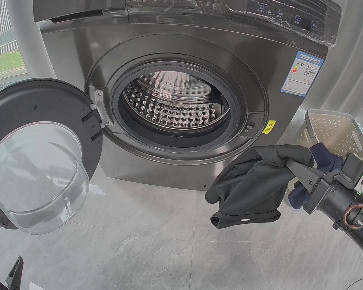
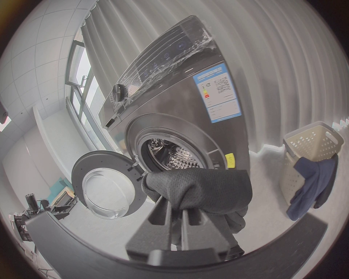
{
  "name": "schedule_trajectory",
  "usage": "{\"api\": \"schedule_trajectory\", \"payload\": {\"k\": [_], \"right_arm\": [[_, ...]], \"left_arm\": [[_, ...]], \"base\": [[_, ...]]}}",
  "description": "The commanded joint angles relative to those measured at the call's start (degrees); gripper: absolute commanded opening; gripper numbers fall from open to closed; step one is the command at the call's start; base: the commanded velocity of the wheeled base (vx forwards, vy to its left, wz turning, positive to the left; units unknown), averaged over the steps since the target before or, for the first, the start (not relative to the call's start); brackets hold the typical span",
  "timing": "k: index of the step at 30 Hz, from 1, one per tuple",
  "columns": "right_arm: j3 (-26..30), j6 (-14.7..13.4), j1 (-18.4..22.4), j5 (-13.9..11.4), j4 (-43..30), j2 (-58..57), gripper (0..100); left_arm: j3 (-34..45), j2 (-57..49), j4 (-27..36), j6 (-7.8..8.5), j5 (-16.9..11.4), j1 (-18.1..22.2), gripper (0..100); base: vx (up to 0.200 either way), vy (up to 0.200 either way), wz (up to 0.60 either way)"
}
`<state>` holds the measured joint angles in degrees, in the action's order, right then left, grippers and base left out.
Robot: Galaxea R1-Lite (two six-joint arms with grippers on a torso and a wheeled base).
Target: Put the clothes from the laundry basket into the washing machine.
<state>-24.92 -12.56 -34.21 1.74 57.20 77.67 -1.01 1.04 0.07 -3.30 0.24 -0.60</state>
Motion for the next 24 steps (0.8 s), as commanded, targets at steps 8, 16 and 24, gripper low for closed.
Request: {"api": "schedule_trajectory", "payload": {"k": [8,16,24], "right_arm": [[0.2,0.0,0.0,0.0,0.0,0.0,0],[0.3,0.0,0.0,0.0,0.0,0.0,0],[0.4,-0.2,0.3,0.0,0.0,0.0,0]], "left_arm": [[0.9,-0.7,0.0,-0.12,0.0,0.0,100],[0.9,-0.8,0.0,-0.04,0.0,0.0,100],[0.9,-0.8,0.0,-0.04,0.0,0.1,100]], "base": [[0.0,0.0,0.0],[0.0,0.15,0.0],[0.0,0.075,0.0]]}}
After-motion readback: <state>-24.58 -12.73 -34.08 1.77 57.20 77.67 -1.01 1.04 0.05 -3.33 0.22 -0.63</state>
